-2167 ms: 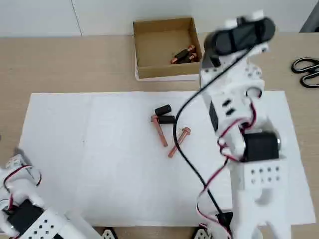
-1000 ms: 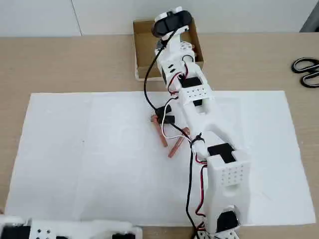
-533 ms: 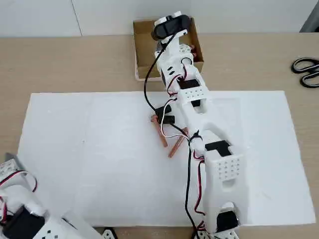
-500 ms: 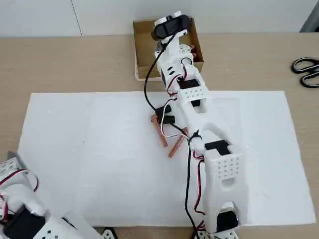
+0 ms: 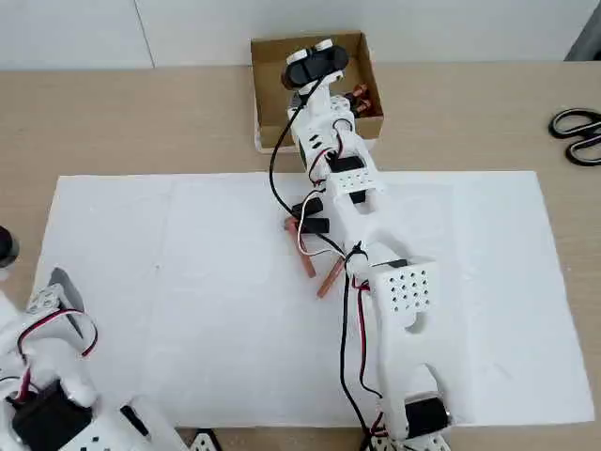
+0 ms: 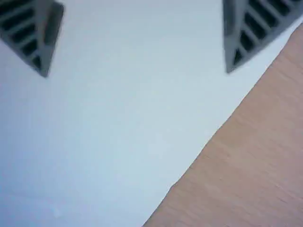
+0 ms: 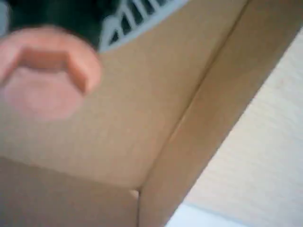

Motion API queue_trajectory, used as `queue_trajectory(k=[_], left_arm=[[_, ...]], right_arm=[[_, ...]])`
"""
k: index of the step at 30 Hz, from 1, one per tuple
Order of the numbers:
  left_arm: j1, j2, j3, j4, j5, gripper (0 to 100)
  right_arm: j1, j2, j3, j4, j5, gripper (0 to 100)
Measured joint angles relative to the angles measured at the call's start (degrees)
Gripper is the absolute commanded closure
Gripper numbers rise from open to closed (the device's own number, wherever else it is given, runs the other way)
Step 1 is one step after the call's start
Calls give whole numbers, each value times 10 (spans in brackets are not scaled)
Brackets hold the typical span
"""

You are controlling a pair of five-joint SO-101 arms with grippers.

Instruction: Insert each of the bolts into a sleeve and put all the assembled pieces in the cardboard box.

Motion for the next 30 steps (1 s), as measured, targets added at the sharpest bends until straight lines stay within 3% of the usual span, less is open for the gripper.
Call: queue_trajectory(k=[18, 23, 30], left_arm=[[0, 0, -1, 2, 0, 772], [0, 0, -1, 2, 0, 772], [1, 0, -1, 23, 0, 772]], right_arm=[[26, 4, -139, 113, 0, 783], [30, 4, -250, 282, 0, 783], [28, -39, -469, 622, 0, 783]])
